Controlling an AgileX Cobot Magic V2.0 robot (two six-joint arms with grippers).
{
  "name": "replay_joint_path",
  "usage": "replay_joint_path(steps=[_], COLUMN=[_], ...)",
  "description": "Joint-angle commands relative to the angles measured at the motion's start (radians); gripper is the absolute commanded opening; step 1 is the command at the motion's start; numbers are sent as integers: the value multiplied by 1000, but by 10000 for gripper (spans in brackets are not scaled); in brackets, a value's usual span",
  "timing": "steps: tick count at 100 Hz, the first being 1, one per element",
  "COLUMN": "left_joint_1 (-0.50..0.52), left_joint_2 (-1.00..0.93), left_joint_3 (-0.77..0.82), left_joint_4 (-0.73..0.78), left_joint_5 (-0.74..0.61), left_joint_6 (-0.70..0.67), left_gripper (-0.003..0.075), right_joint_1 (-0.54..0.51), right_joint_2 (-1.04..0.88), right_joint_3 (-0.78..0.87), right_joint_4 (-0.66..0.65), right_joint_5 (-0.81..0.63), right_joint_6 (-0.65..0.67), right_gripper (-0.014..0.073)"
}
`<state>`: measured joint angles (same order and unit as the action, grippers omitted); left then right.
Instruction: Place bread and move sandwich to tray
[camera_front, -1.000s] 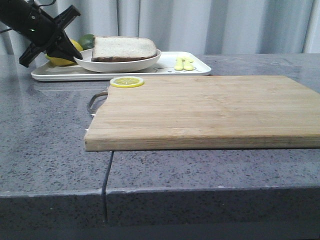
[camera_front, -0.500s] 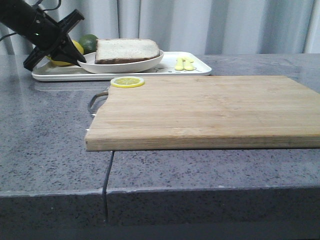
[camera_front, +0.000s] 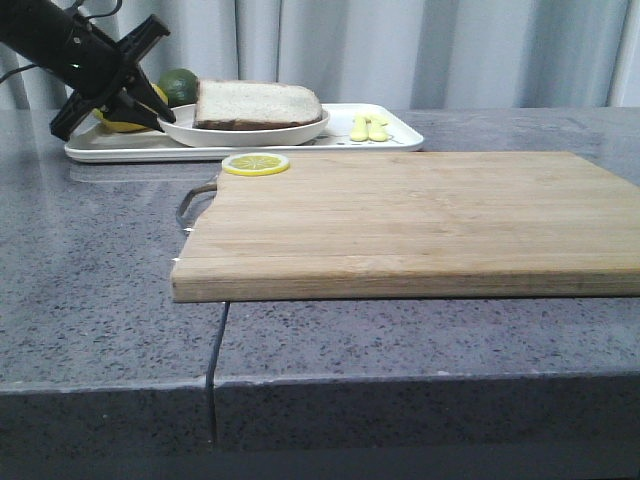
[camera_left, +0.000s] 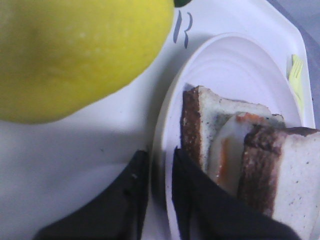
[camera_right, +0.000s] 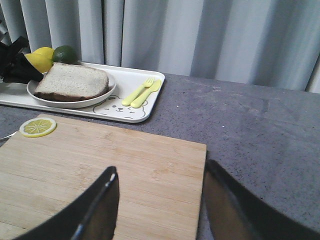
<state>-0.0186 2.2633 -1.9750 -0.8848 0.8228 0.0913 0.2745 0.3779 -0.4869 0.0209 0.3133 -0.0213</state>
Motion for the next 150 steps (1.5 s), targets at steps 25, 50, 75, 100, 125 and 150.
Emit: replay_joint_path(steps=[25, 50, 75, 100, 125, 150], left_joint_1=[25, 68, 73, 9, -76, -167], left_joint_2=[-93, -179, -332, -563, -883, -1226], left_joint_3=[-35, -42, -42, 98, 554, 1034], left_joint_4=[-55, -55, 99, 225, 224, 224], left_joint_5=[12, 55, 79, -86, -348, -721], left_joint_6=[-9, -9, 45, 100, 192, 242], left_gripper=[271, 271, 270, 270, 261, 261], right_joint_1=[-5, -5, -5, -5, -5, -5], right_joint_2=[5, 5, 5, 5, 5, 5], right_joint_3=[-24, -24, -24, -24, -24, -24], right_joint_4=[-7, -7, -7, -7, -7, -7], right_joint_5=[-81, -81, -81, -81, -81, -81], right_joint_6=[-7, -7, -7, -7, -7, -7], right_gripper=[397, 397, 397, 397, 397, 397])
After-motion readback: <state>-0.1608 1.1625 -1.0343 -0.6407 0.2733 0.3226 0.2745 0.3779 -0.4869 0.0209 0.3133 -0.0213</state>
